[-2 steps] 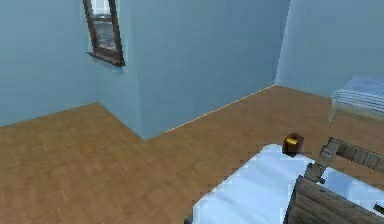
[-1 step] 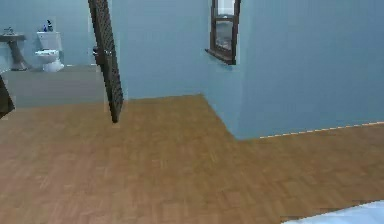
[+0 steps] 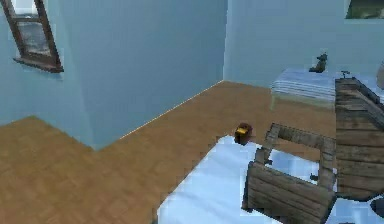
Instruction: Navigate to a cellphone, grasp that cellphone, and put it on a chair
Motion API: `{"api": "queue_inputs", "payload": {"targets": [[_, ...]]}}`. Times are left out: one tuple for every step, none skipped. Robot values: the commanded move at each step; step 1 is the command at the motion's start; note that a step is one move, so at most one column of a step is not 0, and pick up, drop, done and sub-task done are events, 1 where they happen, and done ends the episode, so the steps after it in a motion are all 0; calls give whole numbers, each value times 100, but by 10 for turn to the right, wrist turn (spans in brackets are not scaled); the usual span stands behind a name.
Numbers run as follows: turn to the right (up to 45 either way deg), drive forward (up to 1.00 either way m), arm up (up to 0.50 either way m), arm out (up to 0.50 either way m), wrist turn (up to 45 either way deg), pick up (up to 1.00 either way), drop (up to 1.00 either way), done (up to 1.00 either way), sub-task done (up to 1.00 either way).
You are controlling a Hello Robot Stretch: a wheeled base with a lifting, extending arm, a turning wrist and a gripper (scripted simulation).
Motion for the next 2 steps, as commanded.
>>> {"api": "queue_inputs", "payload": {"targets": [[450,0,0,0,0,0,0,0,0],[450,0,0,0,0,0,0,0,0]]}}
